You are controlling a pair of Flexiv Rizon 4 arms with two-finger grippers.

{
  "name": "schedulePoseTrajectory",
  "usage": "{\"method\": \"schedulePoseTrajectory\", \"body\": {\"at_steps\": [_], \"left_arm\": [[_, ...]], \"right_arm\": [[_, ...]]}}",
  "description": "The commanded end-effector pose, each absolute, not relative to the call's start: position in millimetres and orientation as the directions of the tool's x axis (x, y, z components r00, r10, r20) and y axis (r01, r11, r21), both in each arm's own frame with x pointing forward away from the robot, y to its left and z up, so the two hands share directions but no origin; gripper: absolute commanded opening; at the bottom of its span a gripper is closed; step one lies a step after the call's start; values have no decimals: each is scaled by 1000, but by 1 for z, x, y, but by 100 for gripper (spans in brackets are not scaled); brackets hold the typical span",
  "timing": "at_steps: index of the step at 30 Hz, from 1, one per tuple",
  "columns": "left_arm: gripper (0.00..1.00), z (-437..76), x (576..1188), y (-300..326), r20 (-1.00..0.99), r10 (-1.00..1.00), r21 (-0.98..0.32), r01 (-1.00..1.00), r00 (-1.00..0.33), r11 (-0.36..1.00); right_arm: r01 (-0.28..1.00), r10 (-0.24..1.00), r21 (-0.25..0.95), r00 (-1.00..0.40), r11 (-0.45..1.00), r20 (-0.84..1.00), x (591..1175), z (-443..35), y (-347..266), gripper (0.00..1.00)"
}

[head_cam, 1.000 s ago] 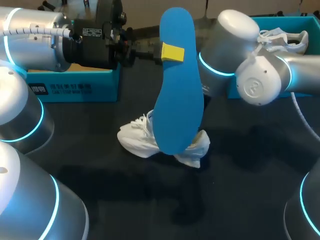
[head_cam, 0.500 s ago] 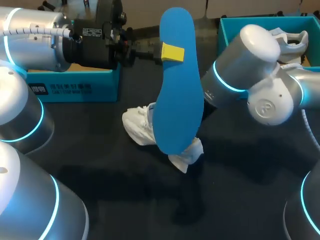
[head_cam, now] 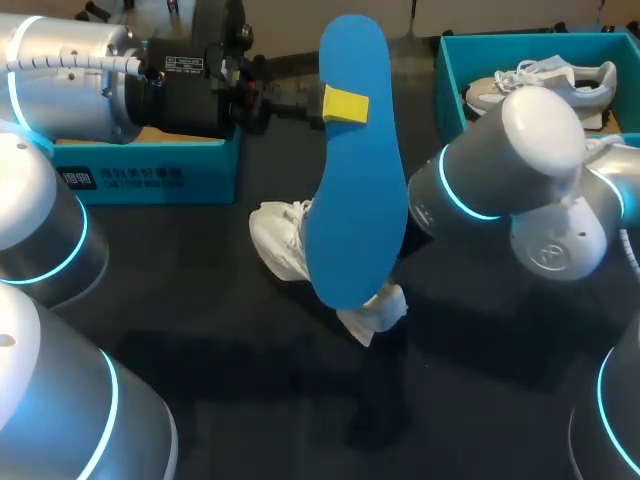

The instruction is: Take the shoe out of the shoebox, open the shoe tongue, remove and reinsert the insole, then place the shoe into the shoebox

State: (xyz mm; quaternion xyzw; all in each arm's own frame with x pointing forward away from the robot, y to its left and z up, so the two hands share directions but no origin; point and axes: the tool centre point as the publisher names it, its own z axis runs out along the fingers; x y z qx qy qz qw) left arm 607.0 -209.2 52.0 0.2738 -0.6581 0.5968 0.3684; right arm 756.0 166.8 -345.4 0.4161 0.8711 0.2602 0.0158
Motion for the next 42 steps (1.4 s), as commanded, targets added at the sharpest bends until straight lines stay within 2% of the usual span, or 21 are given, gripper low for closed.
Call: {"method": "schedulePoseTrajectory", "body": {"at_steps": [1, 7, 13, 14, 18, 23, 26, 35, 42], "left_arm": [[0, 52, 608, -211, 812, 80, -583, -800, -578, 138], [0, 52, 608, -211, 812, 80, -583, -800, -578, 138], [0, 52, 608, -211, 812, 80, -583, -800, -578, 138], [0, 52, 608, -211, 812, 80, -583, -800, -578, 138], [0, 52, 608, -211, 812, 80, -583, -800, -578, 138], [0, 52, 608, -211, 812, 80, -583, -800, -578, 138], [0, 52, 608, -211, 812, 80, -583, -800, -578, 138], [0, 52, 608, -211, 812, 80, -583, -800, -578, 138], [0, 52, 608, -211, 812, 80, -583, -800, -578, 138]], "right_arm": [[716, 734, 470, -652, 516, 189, 755, -345, 167, 0], [716, 734, 470, -652, 516, 189, 755, -345, 167, 0], [861, 844, 415, -437, 294, 309, 752, -351, 153, 0], [858, 849, 447, -419, 254, 322, 753, -350, 151, 0], [916, 892, 366, -295, 163, 341, 753, -350, 149, 0], [940, 908, 342, -142, -2, 395, 757, -351, 153, 0], [949, 923, 314, -85, -40, 374, 762, -350, 157, 0], [947, 929, 301, -7, -113, 369, 764, -356, 159, 0], [949, 929, 300, -19, -100, 369, 763, -365, 165, 0]]}}
